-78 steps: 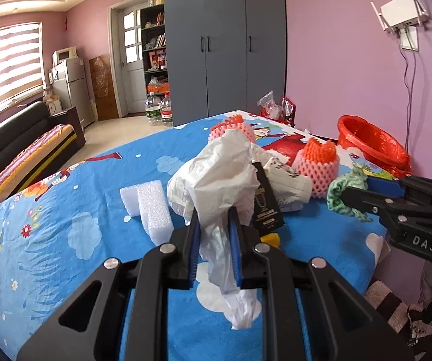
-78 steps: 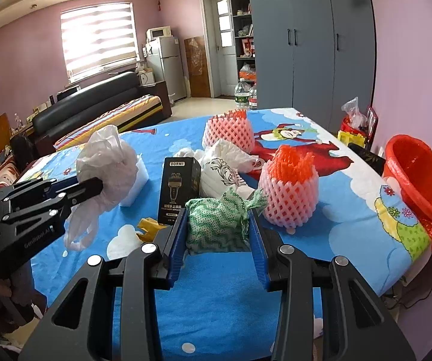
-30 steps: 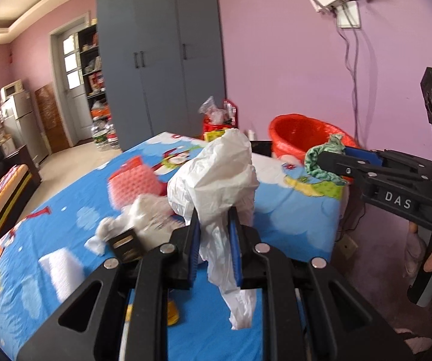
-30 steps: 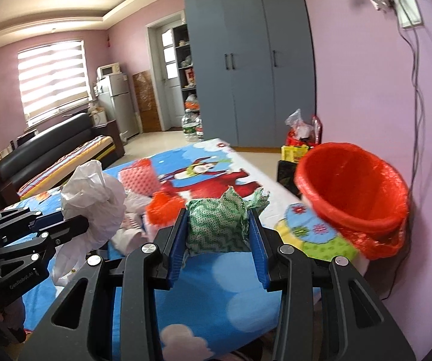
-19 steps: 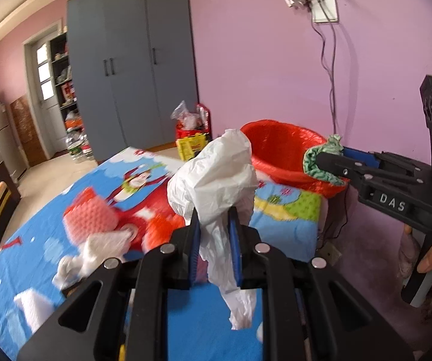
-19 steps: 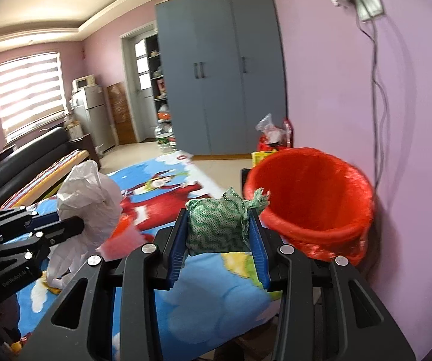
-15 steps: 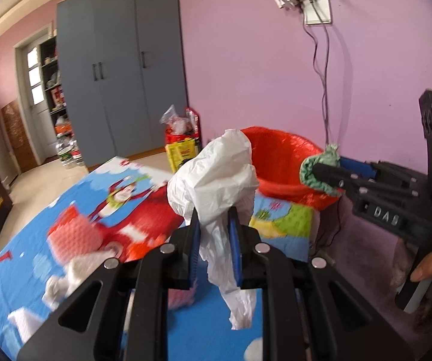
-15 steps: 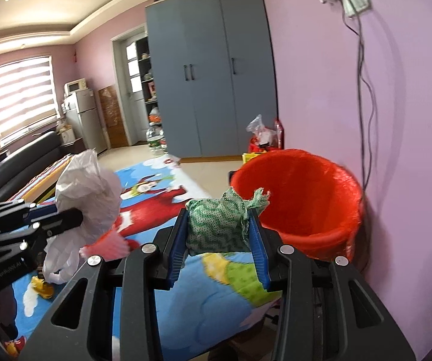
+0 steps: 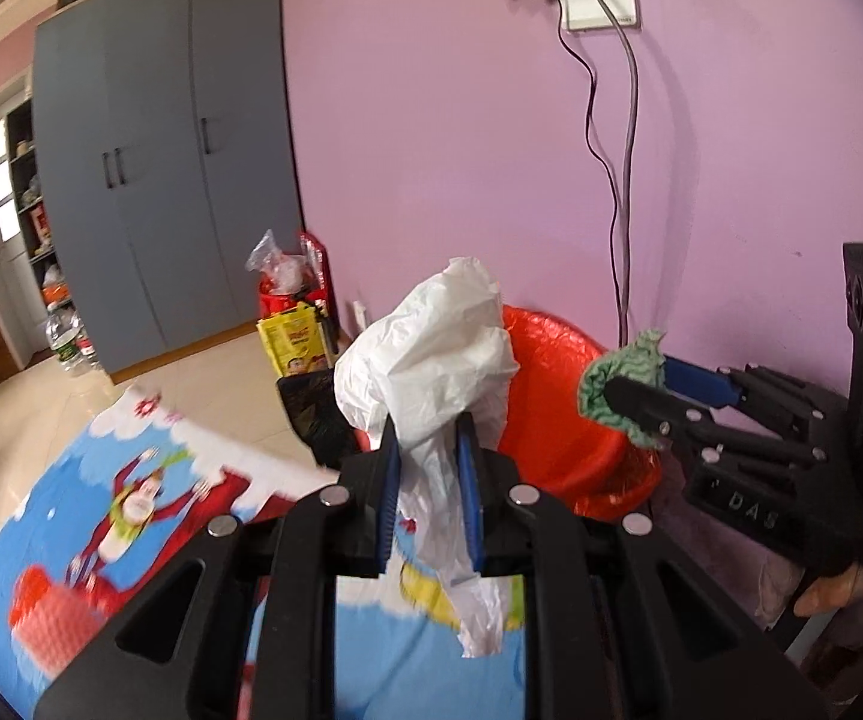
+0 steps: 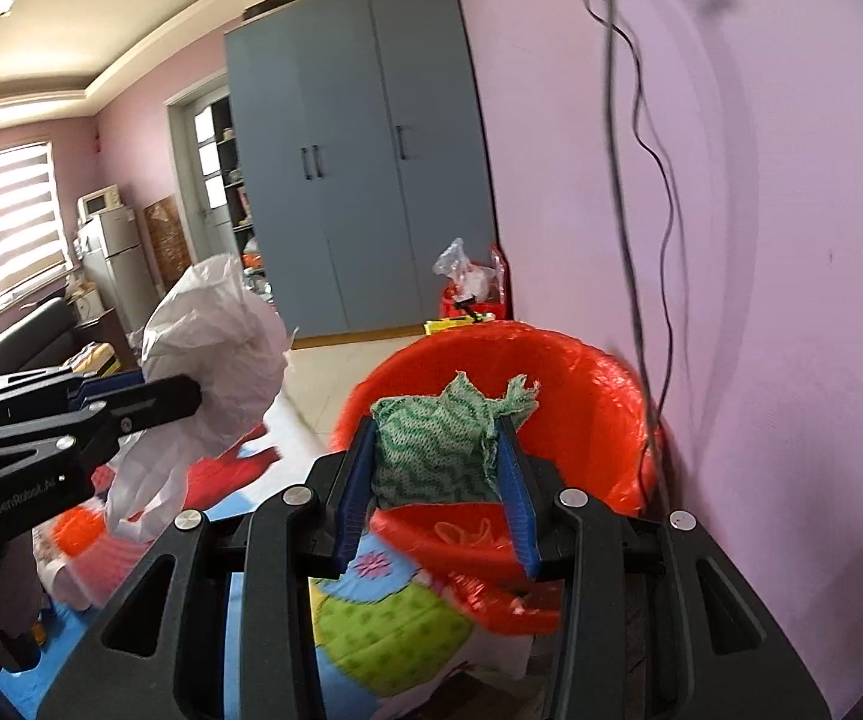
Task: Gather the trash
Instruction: 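Carry the cloth and plastic bag in both tools over the red bin, then open both tools to drop the cloth and bag into the red bin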
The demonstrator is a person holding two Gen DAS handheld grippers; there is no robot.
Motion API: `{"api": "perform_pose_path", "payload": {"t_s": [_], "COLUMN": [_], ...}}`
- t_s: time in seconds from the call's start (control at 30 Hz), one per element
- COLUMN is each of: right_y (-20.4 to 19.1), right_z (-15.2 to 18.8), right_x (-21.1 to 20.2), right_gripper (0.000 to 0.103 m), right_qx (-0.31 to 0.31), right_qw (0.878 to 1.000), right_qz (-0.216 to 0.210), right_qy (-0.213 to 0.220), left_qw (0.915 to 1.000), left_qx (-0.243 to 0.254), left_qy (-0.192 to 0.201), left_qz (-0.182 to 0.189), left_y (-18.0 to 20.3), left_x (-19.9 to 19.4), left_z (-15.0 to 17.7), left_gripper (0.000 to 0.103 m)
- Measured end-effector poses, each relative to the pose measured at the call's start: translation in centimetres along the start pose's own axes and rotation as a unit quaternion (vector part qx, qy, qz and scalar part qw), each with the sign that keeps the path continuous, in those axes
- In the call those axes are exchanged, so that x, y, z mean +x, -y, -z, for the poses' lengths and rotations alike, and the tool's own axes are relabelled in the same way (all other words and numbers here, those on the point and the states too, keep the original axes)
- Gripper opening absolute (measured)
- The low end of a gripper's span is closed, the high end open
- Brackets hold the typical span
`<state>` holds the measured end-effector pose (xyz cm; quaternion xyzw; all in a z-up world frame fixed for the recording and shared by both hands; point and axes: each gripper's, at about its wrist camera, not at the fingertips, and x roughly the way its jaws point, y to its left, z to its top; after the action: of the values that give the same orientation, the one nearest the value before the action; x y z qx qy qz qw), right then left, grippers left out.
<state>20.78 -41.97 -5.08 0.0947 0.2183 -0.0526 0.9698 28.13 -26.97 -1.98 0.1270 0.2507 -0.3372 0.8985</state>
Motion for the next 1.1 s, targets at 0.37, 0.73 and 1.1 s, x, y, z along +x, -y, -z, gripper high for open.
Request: {"api": "perform_pose_path", "payload": {"t_s": [0.37, 0.73, 1.1], "right_y": [3.9, 5.6, 3.4], "right_z": [0.4, 0.2, 0.4], "right_x": [5.3, 6.8, 1.7], "right_gripper": [0.039, 0.056, 0.056], "right_qx": [0.021, 0.031, 0.026], "right_qw": [0.999, 0.999, 0.999], "right_qz": [0.022, 0.041, 0.021], "right_qy": [-0.017, -0.010, -0.004], "left_qw": [0.9995, 0.9992, 0.9971], "left_qx": [0.003, -0.014, -0.050], "left_qy": [-0.009, -0.019, 0.015], "left_qz": [0.032, 0.033, -0.055], "left_y": [0.1, -0.7, -4.3], "left_x": [7.1, 10.3, 1.4], "left_z": [-3.2, -3.6, -2.1], "left_gripper": [0.018, 0.041, 0.083]}}
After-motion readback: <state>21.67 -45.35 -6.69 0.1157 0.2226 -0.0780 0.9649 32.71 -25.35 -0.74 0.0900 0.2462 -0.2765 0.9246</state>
